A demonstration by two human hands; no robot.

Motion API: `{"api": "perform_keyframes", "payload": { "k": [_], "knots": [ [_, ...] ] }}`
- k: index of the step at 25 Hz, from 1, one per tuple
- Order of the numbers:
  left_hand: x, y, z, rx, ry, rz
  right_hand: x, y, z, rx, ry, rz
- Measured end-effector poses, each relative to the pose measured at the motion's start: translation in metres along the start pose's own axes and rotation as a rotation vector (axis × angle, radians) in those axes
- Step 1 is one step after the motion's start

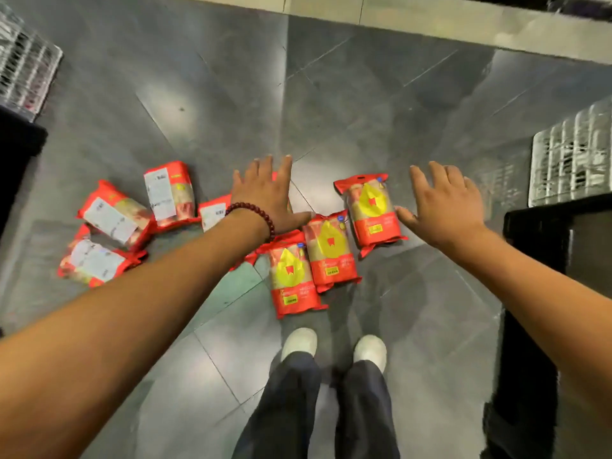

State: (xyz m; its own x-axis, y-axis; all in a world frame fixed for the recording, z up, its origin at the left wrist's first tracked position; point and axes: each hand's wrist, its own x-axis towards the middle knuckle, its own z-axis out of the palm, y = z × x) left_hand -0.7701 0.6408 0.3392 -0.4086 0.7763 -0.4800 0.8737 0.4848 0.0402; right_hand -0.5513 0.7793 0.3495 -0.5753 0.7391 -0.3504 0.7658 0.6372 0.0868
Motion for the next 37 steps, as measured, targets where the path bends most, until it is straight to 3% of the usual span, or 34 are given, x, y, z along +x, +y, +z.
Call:
{"api": "perform_keyframes", "payload": {
  "k": [6,8,12,17,20,23,27,33,37],
  "knots": [
    [0.103,0.028,0.202,0.015,-0.055,-0.049,0.106,0.036,0.207,0.008,-0.059,-0.069],
    [0.128,0.042,0.277,-0.127,-0.093,-0.150,0.136,0.048,0.279,0.045,-0.083,-0.066],
    [0.168,0.078,0.405,-0.644,-0.266,-0.539,0.195,0.073,0.396,0.253,-0.184,0.102],
    [0.213,0.112,0.470,-0.878,-0.086,-0.685,0.240,0.096,0.489,0.936,-0.255,0.380],
    [0.209,0.118,0.470,-1.093,0.031,-0.750,0.216,0.106,0.495,1.070,-0.256,0.388],
    [0.186,0.117,0.450,-1.168,0.058,-0.764,0.163,0.117,0.471,1.156,-0.297,0.451],
    [0.125,0.109,0.360,-1.205,0.067,-0.761,0.092,0.112,0.389,1.264,-0.279,0.497],
    [-0.005,0.054,0.139,-1.238,0.150,-0.755,0.007,0.064,0.137,1.274,-0.230,0.389],
    [-0.096,0.002,0.023,-1.302,0.286,-0.782,-0.025,0.019,-0.017,1.222,-0.204,0.146]
  ]
}}
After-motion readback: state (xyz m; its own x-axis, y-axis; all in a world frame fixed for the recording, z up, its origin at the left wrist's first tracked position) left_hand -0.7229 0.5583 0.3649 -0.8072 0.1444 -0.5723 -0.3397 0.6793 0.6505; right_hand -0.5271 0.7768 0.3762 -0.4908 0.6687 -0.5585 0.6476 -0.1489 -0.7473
